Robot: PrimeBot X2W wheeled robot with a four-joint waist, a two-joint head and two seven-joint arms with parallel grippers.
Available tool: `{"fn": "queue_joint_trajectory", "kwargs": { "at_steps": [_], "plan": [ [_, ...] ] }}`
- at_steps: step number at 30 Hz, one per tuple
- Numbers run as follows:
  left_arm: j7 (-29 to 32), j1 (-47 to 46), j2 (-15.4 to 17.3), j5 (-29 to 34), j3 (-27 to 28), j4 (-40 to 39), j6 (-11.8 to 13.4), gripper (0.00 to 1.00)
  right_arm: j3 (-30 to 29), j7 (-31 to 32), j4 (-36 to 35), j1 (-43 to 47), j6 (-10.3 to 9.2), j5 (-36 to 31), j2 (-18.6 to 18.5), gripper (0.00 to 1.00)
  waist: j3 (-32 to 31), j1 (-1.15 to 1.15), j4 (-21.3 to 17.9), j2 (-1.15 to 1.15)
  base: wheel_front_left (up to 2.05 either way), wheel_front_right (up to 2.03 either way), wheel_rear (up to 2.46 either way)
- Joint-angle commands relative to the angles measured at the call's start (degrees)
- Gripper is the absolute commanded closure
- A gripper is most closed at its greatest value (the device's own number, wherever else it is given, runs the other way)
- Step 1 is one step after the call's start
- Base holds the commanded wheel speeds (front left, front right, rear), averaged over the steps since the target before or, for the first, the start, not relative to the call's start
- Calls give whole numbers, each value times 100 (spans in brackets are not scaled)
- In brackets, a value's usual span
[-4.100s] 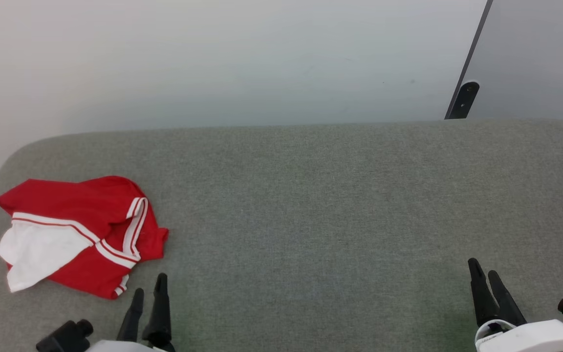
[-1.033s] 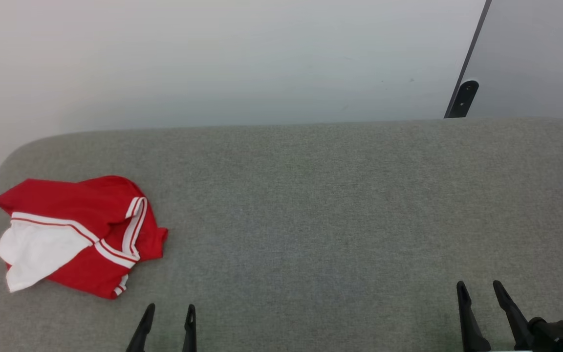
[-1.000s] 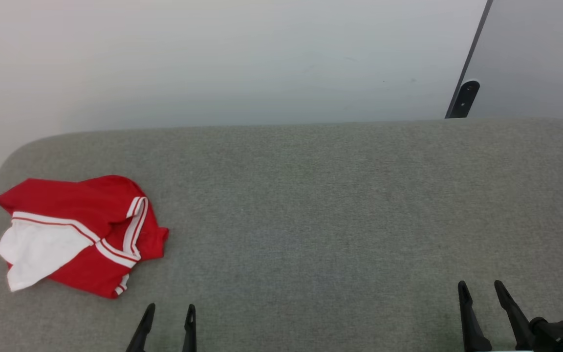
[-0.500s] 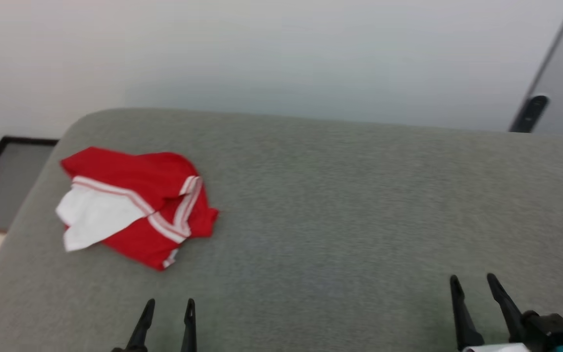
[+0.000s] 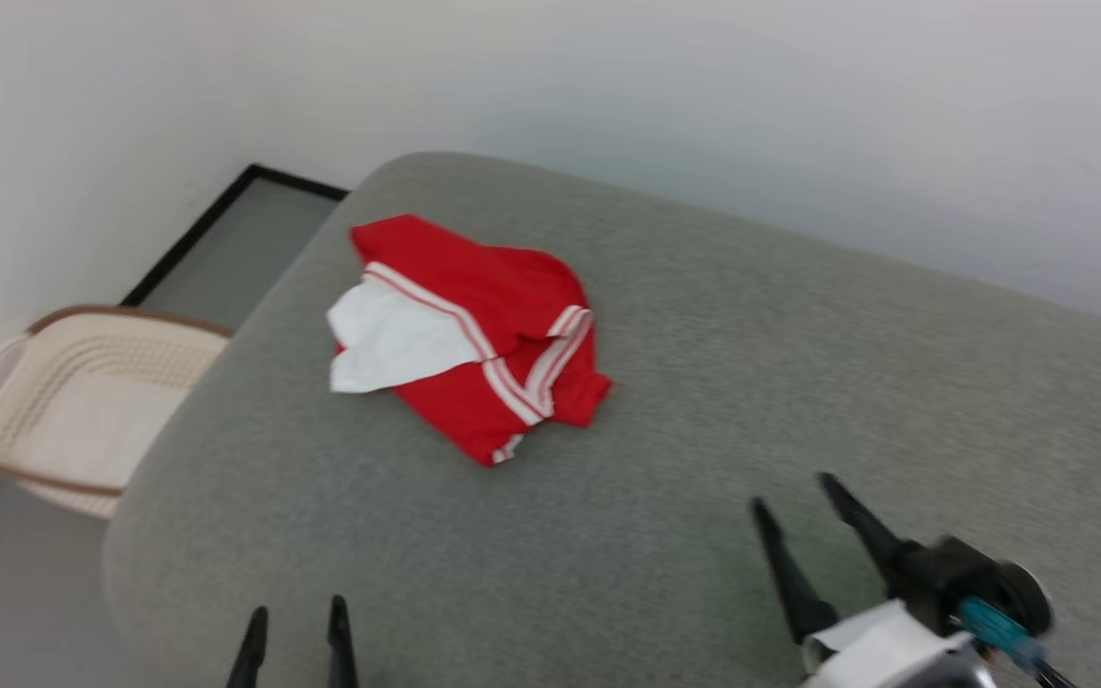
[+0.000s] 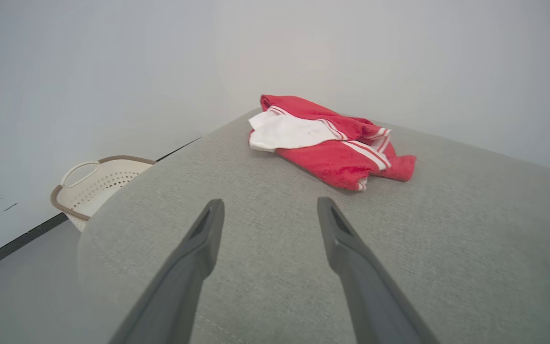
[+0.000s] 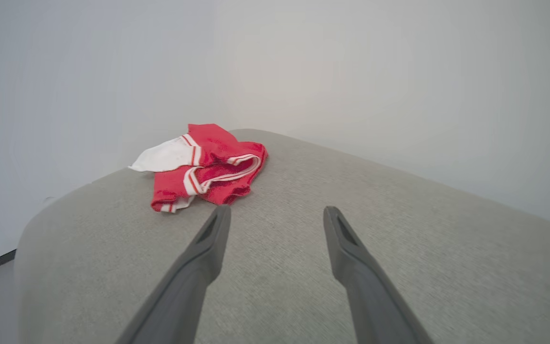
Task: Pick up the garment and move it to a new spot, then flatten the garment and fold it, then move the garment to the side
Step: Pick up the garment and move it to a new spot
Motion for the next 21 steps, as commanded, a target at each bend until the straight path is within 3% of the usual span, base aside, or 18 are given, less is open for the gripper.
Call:
{"fn": "queue_joint_trajectory", "kwargs": {
  "at_steps": [1,10,17,21],
  "plan": [
    [-3,80,-6,-96,15,-96,122,0,206,31,66,-149,-7,69,-92,0,199,0,481,0,0,0,0],
    [-3,488,-4,-548,6,-631,759,0,1372,-42,568,-1066,-7,581,-387,0,386,0,582,0,-1,-1,-1],
    [-3,536,-3,-590,-95,-734,877,0,1595,-207,842,-1286,-7,784,-455,0,377,0,568,0,-4,-4,-4],
    [-2,368,-4,-523,-95,-708,722,0,1521,-312,955,-1245,-7,841,-416,0,326,0,535,0,0,0,0]
  ]
}}
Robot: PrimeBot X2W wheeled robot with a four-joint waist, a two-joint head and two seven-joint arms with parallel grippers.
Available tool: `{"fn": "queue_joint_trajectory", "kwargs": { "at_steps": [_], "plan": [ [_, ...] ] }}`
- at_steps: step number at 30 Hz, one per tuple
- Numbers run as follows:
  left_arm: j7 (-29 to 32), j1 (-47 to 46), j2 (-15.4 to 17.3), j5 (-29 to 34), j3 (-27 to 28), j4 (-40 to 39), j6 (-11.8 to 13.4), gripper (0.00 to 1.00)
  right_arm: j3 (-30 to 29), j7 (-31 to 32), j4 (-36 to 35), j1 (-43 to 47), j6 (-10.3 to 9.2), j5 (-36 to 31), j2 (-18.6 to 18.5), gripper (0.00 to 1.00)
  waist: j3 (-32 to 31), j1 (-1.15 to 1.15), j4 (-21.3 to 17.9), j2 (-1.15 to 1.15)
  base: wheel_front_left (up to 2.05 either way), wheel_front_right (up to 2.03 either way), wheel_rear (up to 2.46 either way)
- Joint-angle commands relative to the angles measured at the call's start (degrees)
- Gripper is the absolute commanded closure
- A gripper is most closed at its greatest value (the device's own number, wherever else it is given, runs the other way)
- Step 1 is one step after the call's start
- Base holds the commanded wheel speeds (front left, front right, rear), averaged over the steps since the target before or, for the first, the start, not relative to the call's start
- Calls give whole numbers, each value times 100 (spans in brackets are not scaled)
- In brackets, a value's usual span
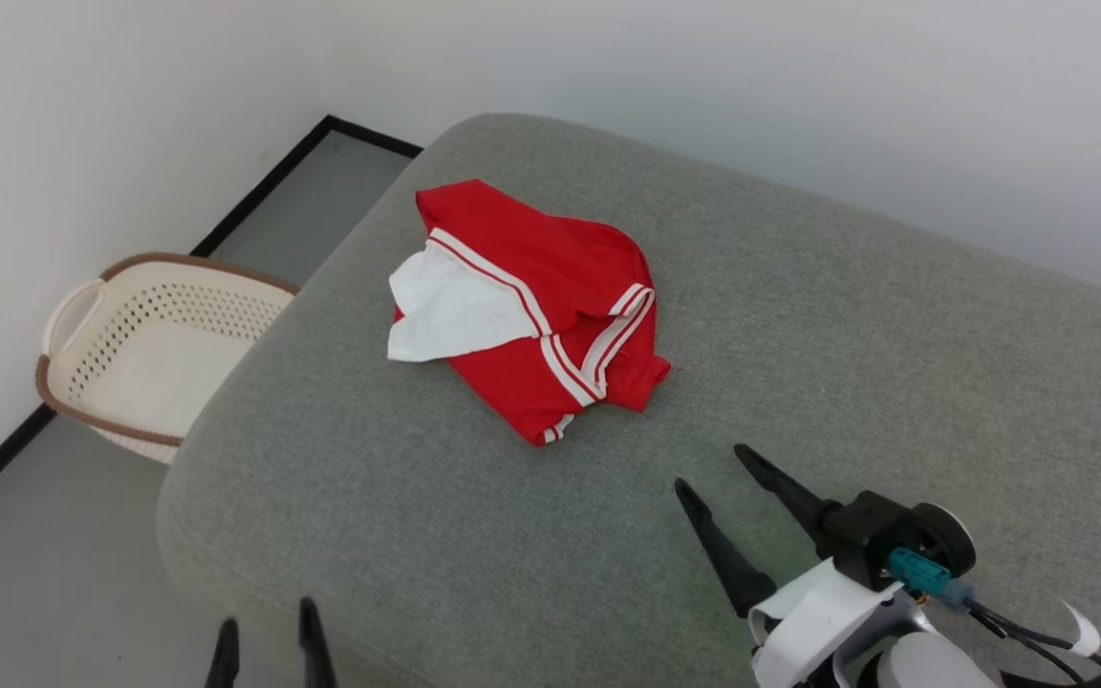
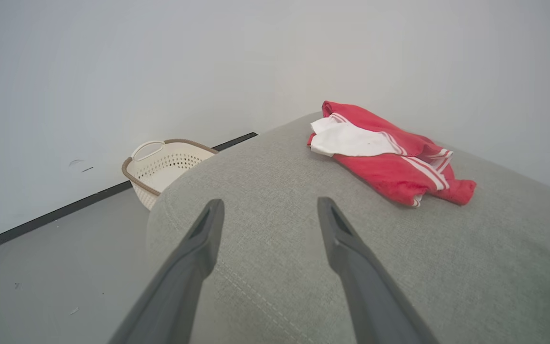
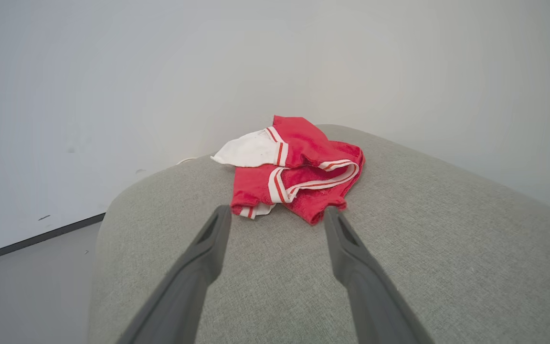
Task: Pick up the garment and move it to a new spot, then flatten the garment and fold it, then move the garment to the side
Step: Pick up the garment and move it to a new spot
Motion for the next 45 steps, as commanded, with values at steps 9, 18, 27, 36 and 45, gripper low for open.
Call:
{"fn": "queue_joint_trajectory", "kwargs": {
  "at_steps": [9,18,27,36,45],
  "plan": [
    [-2,-1890,202,433,-30,864,-1128,0,-669,-132,-163,582,-8,-273,164,0,25,0,-214,0,0,0,0],
    [8,-5296,784,503,55,3261,-1610,0,-795,185,-890,425,-8,-664,152,0,1018,0,-1201,0,0,0,0],
    [1953,-7415,1411,-96,-123,6308,-1831,0,-557,117,-1111,19,-8,-718,187,0,1669,0,-2010,0,0,0,0],
    [4089,-7739,1760,-1247,-1041,6970,-1830,0,-553,-17,-1085,-95,-8,-730,279,0,1863,0,-2346,0,0,0,0],
    [5291,-7536,2080,-1798,-1252,7537,-1812,0,-390,34,-1272,-321,-8,-790,271,0,2244,0,-2606,0,0,0,0]
  ]
}}
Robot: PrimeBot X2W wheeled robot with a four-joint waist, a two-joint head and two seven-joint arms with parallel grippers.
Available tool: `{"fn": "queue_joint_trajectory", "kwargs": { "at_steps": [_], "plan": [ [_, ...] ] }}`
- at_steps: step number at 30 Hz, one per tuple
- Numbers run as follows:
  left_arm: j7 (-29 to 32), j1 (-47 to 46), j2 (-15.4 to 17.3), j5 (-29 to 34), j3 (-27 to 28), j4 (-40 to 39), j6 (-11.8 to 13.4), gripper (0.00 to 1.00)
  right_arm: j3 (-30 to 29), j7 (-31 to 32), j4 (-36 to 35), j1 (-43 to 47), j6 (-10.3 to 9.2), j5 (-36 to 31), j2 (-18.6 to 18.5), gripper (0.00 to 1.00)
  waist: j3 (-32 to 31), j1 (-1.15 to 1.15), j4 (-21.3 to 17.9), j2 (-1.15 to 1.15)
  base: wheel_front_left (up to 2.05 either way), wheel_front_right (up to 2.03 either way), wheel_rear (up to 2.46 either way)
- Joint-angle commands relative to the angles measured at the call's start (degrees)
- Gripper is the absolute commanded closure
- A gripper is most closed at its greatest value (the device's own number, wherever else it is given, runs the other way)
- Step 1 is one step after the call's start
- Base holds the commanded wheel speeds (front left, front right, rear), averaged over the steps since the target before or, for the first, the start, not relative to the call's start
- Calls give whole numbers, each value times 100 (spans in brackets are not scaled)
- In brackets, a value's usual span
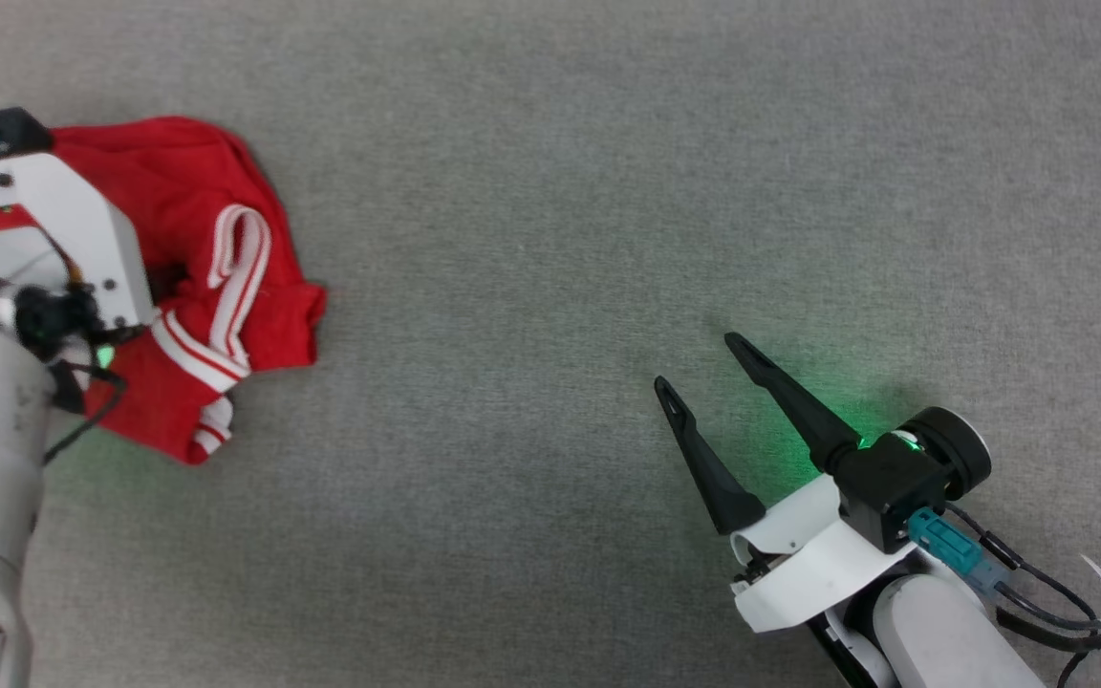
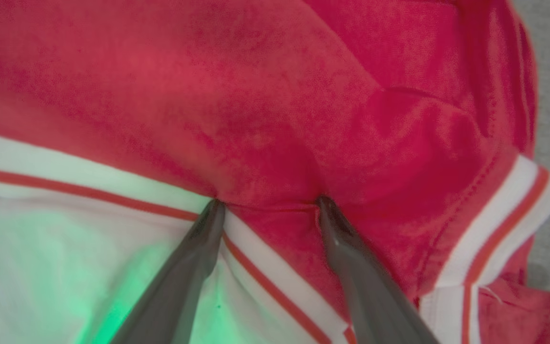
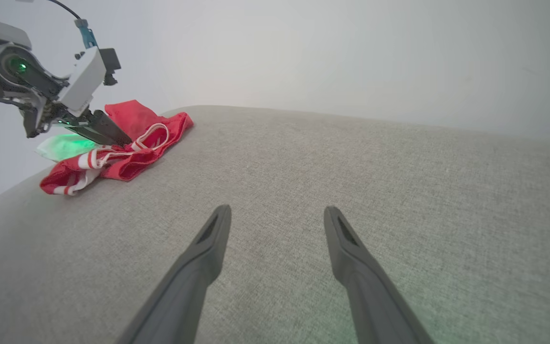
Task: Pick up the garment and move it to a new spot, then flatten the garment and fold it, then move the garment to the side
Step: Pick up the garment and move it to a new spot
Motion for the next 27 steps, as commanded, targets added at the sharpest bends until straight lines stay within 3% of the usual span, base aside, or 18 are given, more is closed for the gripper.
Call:
{"fn": "queue_joint_trajectory", "kwargs": {
  "at_steps": [1,9,10,11,12,13,19,27],
  "plan": [
    [176,472,-145,-5,-92,356,35,0,4,12,-43,-91,-8,-29,6,0,220,0,-184,0,0,0,0],
    [110,725,-517,-370,-45,506,27,0,-38,70,-247,-8,-8,-91,61,0,273,0,-227,0,0,0,0],
    [162,757,-548,-412,-52,491,25,15,-35,75,-267,5,-8,-95,70,0,262,0,-230,0,0,0,0],
    [202,793,-586,-476,-62,443,21,63,-29,72,-278,16,-8,-100,72,0,236,0,-229,0,0,0,0],
    [231,810,-602,-549,-67,383,16,94,-25,77,-287,24,-8,-96,75,0,220,0,-229,0,0,0,0],
    [248,821,-608,-617,-77,314,7,100,-24,82,-296,30,-8,-95,78,0,200,0,-229,0,0,0,0],
    [-316,784,-351,-798,-195,-159,1,100,-35,32,-246,72,-8,-38,118,0,-3,0,-266,0,0,0,0],
    [-1211,652,-122,-754,-794,-886,-13,100,-142,-116,-7,243,-8,92,243,0,-533,0,-390,0,0,0,0]
  ]
}}
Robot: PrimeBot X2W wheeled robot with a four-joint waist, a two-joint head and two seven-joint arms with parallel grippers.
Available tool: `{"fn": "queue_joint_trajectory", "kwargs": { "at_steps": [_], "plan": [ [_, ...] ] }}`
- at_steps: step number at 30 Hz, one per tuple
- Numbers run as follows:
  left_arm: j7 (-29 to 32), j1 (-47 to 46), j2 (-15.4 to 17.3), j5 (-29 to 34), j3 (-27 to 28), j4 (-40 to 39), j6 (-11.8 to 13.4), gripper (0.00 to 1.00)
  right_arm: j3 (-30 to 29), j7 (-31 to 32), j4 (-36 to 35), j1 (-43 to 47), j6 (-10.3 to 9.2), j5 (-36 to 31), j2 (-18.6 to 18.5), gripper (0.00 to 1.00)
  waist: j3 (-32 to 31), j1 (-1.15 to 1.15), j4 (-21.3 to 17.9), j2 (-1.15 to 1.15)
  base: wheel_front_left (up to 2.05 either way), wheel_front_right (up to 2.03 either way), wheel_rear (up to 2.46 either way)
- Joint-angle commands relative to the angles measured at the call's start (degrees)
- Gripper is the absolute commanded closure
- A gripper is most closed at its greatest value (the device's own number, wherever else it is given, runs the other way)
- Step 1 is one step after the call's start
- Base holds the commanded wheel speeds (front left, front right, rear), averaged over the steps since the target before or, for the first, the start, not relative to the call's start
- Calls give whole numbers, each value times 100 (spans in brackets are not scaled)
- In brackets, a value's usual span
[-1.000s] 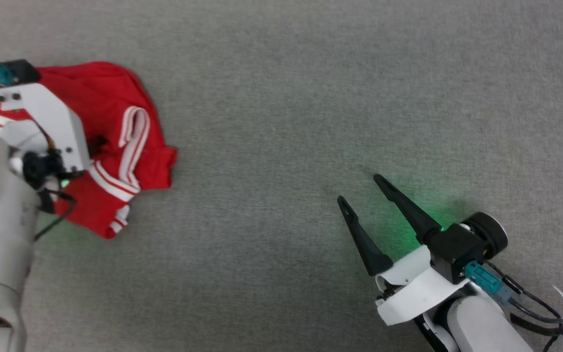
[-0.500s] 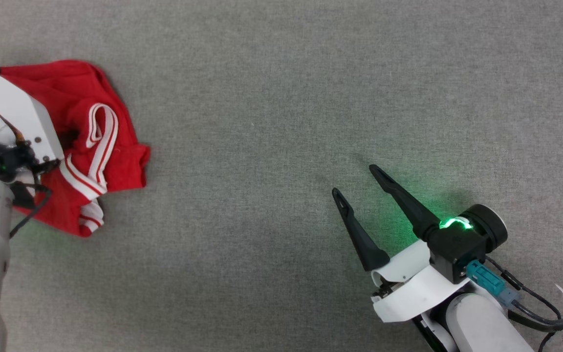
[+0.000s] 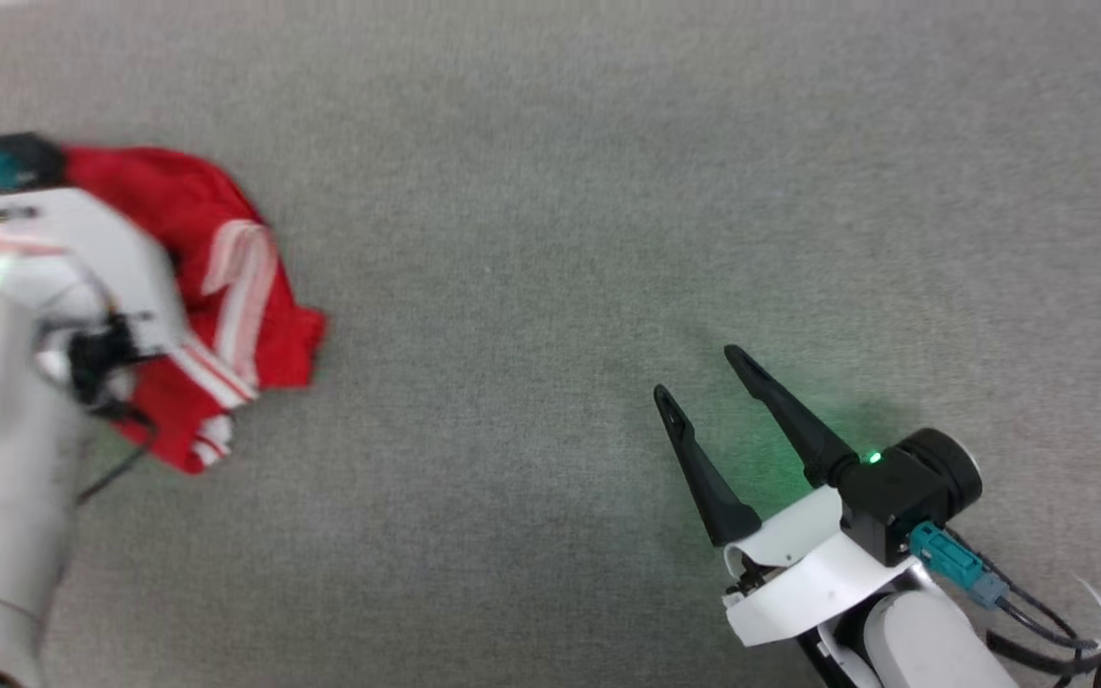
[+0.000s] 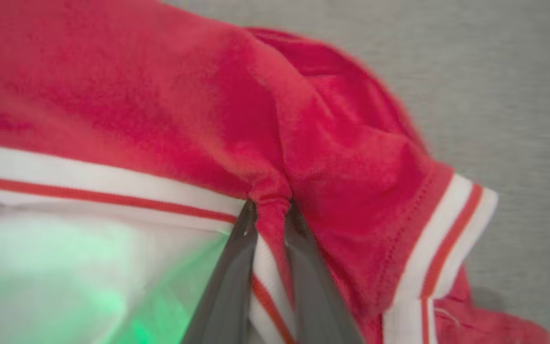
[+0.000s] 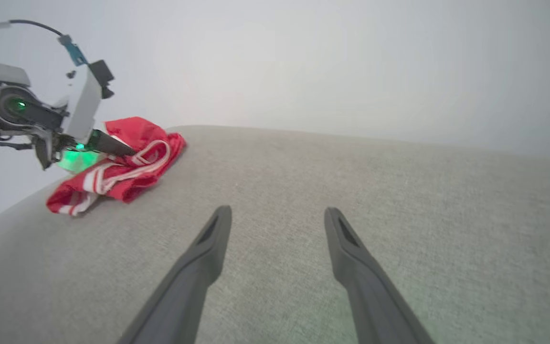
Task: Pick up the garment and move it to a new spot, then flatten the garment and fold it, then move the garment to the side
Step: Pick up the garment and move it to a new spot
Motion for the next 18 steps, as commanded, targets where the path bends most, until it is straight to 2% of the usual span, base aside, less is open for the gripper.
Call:
{"fn": "queue_joint_trajectory", "kwargs": {
  "at_steps": [1,5,12,18],
  "plan": [
    [-96,57,-272,-52,-195,-196,-69,100,-43,-54,37,109,-8,67,43,0,-323,0,-113,0,0,0,0],
    [-273,-45,-86,-157,-747,-704,-36,100,-163,-130,145,260,-7,121,136,0,-596,0,-251,0,0,0,0],
    [-263,-396,-72,-369,-1869,-1690,-37,100,-447,-231,228,486,-8,182,245,0,-818,0,-635,0,0,0,0],
    [-183,-825,-255,-527,-2804,-2295,-37,100,-621,-286,202,522,-8,241,301,0,-693,0,-1093,0,0,0,0]
  ]
}}
